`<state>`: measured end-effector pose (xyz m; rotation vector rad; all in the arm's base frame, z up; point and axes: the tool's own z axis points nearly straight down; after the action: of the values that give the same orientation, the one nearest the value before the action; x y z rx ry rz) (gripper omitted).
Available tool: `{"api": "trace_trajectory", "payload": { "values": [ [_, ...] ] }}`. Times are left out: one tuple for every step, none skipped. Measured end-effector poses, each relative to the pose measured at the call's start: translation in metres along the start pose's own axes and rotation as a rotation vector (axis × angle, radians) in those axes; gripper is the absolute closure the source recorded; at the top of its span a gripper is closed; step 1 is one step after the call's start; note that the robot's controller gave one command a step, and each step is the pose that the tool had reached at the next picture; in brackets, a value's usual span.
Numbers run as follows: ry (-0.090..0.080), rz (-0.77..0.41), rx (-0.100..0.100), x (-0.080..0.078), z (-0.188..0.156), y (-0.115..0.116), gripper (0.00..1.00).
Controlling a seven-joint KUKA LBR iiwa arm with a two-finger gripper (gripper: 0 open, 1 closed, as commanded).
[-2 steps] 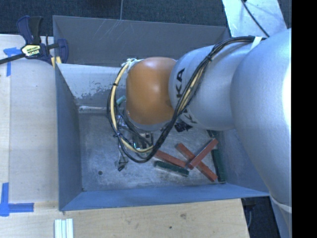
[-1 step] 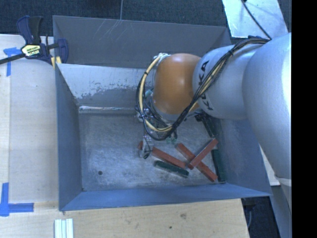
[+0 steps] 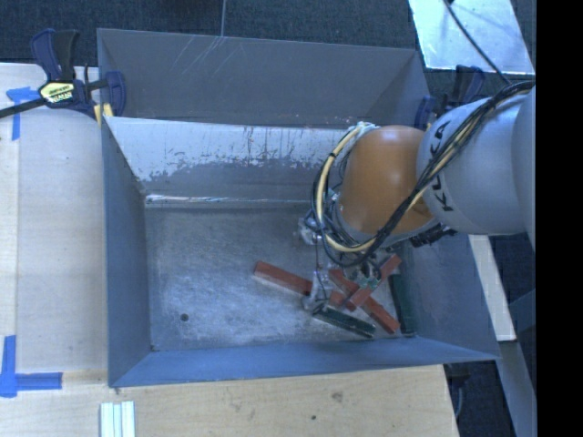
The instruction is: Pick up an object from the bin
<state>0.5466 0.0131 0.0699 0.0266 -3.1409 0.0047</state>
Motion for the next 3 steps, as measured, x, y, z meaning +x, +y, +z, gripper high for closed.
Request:
{"api": "trace_trajectory", "payload": {
  "values": [
    [-0.004,-0.005,-0.004,-0.002,-0.001,0.005,1.00],
    [-0.011,-0.024,-0.003,0.018,-0.113,0.016,1.00],
    [-0.003,-0.023,-0.003,0.020,-0.108,0.015,0.00]
  ]
}}
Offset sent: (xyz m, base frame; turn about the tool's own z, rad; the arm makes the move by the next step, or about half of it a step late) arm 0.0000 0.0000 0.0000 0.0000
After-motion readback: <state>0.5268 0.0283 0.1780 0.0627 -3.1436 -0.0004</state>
